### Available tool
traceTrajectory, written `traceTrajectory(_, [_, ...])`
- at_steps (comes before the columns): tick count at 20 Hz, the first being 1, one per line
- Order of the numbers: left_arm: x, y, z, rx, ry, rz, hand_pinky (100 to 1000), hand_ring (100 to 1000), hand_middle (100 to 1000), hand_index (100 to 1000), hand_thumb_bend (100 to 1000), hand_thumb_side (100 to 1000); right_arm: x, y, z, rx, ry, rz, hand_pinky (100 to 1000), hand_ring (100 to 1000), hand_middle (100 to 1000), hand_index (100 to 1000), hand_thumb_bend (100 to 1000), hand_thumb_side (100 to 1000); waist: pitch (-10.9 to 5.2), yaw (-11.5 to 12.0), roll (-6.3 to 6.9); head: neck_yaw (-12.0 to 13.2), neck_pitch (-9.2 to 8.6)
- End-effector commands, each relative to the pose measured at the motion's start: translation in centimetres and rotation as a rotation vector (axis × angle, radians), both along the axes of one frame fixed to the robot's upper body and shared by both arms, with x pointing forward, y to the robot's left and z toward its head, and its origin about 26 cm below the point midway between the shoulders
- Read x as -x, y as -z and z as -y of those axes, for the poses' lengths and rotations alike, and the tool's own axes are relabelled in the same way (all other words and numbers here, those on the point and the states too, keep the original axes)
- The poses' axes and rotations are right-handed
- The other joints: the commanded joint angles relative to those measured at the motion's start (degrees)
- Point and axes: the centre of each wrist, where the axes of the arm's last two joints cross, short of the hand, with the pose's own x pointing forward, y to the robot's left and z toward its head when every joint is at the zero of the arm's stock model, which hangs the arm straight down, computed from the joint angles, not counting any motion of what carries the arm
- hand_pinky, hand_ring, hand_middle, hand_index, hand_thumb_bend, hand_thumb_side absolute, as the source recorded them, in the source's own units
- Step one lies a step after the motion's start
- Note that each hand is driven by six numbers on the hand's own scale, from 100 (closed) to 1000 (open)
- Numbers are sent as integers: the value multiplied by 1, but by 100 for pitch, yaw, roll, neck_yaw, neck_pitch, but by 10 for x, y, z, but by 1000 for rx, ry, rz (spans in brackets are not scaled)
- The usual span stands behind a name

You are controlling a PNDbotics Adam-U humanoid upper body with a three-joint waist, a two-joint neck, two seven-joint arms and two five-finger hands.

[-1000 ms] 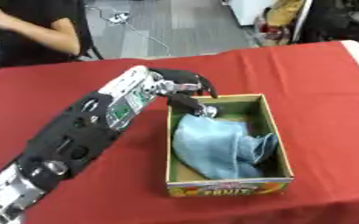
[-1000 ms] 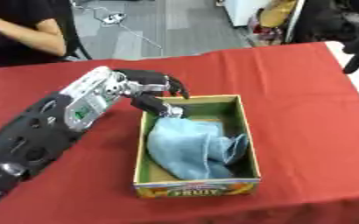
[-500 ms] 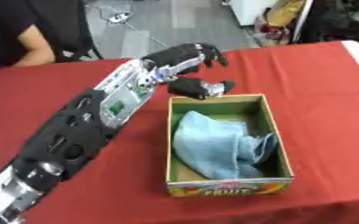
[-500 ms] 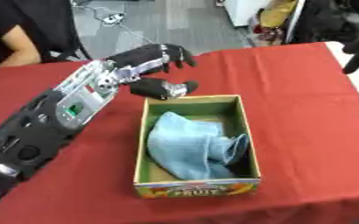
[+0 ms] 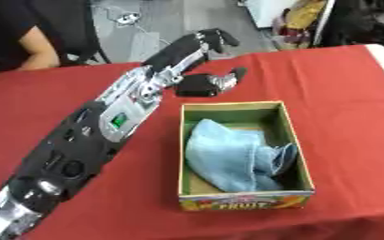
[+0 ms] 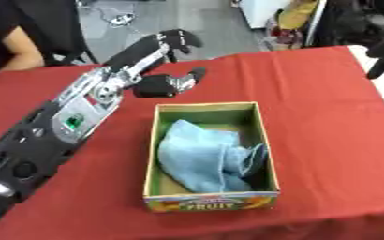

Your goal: Pick up objects on the table and place them in the box.

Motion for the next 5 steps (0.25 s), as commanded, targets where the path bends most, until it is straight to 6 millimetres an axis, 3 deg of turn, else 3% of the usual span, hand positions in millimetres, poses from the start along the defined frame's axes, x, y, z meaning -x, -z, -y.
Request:
traceTrajectory(1, [15, -27, -25, 83, -90, 168, 618, 729, 860, 889, 351, 687, 2, -10, 1, 15, 2, 40, 509, 690, 763, 943, 321, 632, -29, 19, -35, -74, -9])
traceTrajectory(5, [49, -37, -62, 176, -236, 328, 612, 722, 844, 862, 391, 626, 2, -10, 2, 14, 13, 41, 507, 689, 763, 943, 321, 633, 7, 81, -45, -189, -9])
